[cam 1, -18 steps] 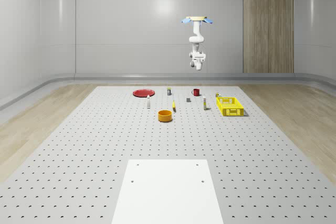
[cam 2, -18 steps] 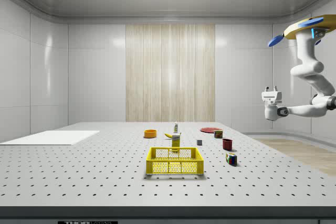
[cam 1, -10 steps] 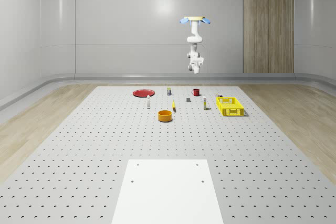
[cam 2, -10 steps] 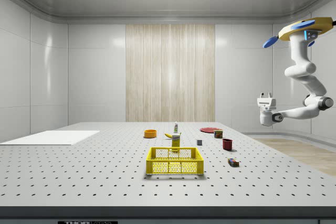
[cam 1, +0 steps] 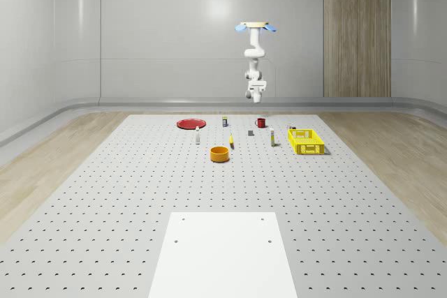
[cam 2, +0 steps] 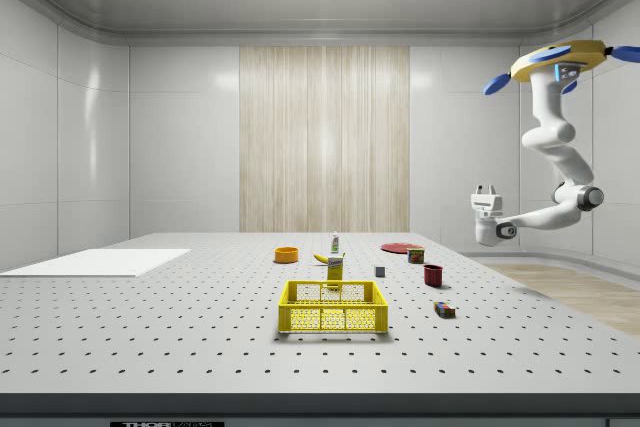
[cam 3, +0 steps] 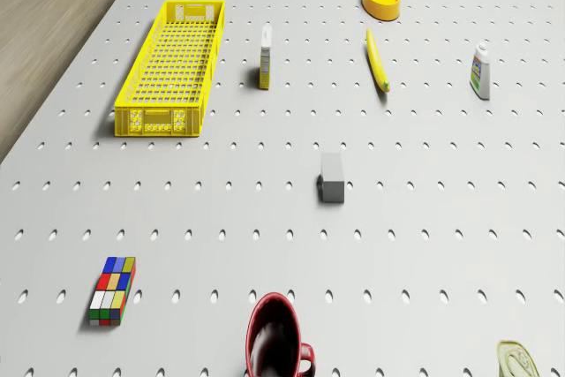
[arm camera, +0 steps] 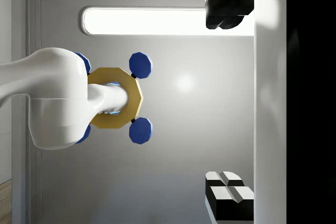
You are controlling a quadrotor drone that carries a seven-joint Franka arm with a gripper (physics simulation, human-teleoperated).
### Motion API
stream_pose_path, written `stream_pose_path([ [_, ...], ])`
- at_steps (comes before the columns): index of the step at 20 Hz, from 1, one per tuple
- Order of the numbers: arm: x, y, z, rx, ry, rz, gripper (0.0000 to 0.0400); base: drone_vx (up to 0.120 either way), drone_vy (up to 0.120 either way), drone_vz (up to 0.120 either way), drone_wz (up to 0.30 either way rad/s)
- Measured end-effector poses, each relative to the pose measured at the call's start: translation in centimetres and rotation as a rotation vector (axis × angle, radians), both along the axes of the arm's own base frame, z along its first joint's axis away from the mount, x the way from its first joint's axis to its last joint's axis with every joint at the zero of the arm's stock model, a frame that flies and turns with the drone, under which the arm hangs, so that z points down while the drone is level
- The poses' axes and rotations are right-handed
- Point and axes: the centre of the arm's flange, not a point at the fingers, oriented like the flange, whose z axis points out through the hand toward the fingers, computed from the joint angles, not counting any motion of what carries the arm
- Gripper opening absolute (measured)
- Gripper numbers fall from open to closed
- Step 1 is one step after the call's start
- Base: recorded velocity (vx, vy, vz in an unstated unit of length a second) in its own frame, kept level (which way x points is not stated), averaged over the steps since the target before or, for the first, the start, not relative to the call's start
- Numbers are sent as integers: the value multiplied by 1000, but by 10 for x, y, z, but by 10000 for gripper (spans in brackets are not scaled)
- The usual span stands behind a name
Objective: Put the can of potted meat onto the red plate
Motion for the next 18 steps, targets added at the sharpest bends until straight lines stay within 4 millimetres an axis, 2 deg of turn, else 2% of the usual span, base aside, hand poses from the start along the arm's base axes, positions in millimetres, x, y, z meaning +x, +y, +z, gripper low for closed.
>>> stream_pose_path([
  [18, -1, 0, 5, -2, -14, 0, 400, 120, -120, 0, 0],
])
